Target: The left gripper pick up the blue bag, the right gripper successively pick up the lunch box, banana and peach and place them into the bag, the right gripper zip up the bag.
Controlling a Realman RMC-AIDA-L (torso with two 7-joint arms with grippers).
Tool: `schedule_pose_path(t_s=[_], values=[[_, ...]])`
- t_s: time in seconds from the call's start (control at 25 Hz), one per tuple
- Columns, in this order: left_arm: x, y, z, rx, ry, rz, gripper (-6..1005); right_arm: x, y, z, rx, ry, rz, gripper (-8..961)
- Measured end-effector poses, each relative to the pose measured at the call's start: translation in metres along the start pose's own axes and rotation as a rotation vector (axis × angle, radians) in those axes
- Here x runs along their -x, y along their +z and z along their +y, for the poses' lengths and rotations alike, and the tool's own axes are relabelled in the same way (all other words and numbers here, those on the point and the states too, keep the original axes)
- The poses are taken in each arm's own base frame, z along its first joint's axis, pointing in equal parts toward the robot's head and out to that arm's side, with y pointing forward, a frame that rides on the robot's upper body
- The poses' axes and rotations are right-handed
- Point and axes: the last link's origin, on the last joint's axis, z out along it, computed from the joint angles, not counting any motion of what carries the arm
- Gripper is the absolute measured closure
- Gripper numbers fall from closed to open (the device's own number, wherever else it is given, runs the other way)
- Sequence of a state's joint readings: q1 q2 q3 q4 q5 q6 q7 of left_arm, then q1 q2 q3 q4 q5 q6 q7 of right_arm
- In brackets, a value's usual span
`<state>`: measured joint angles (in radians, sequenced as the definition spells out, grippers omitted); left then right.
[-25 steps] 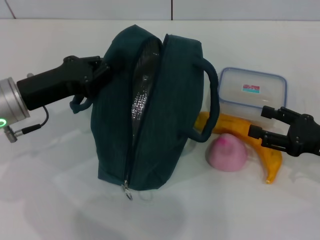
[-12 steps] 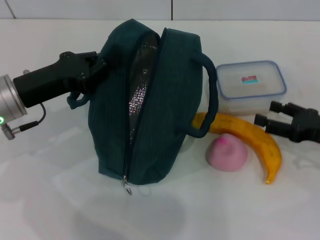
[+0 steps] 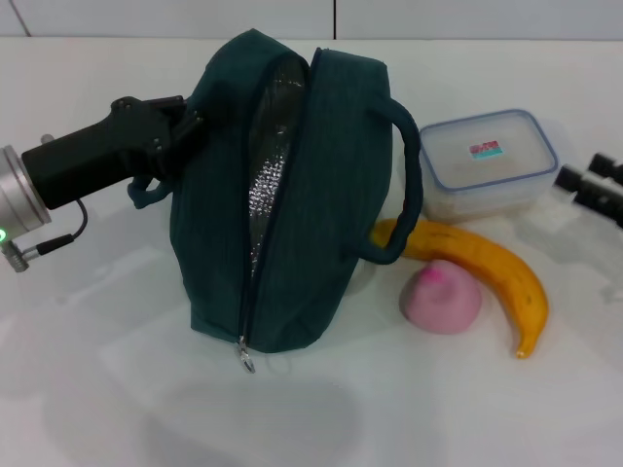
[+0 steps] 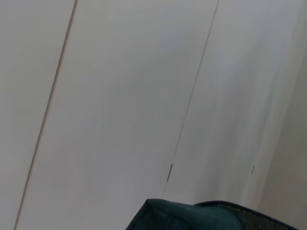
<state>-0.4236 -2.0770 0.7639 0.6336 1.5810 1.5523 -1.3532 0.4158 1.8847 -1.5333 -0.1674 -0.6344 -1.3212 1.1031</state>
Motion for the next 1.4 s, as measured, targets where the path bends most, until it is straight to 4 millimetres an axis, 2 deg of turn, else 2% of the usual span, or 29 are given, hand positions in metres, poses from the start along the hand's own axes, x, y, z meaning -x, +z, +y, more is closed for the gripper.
schedule_pose_path(t_s=[0.16, 0.28, 0.4, 0.56, 0.88, 1.2, 1.4], values=[[-0.001, 0.001, 0.000, 0.002, 0.015, 0.002, 956, -0.003, -0.008, -0.002, -0.093, 0.085, -0.139, 136], [-0.001, 0.004, 0.001, 0.008, 0.036, 0.002, 956, -0.007, -0.008, 0.000, -0.163, 0.192, -0.261, 138], [0.001, 0.008, 0.002, 0.016, 0.045, 0.006, 956, -0.011, -0.005, 0.002, -0.184, 0.292, -0.307, 141], [0.003, 0.014, 0.004, 0.029, 0.046, 0.018, 957, -0.018, 0.006, 0.002, -0.193, 0.479, -0.314, 145], [0.005, 0.016, 0.006, 0.039, 0.041, 0.020, 957, -0.016, 0.027, -0.004, -0.210, 0.708, -0.311, 152], [0.008, 0.018, 0.007, 0.043, 0.055, 0.031, 957, -0.022, 0.048, -0.002, -0.228, 0.794, -0.217, 159], [0.008, 0.019, 0.008, 0.043, 0.065, 0.036, 957, -0.019, 0.061, 0.002, -0.207, 0.808, -0.184, 163]])
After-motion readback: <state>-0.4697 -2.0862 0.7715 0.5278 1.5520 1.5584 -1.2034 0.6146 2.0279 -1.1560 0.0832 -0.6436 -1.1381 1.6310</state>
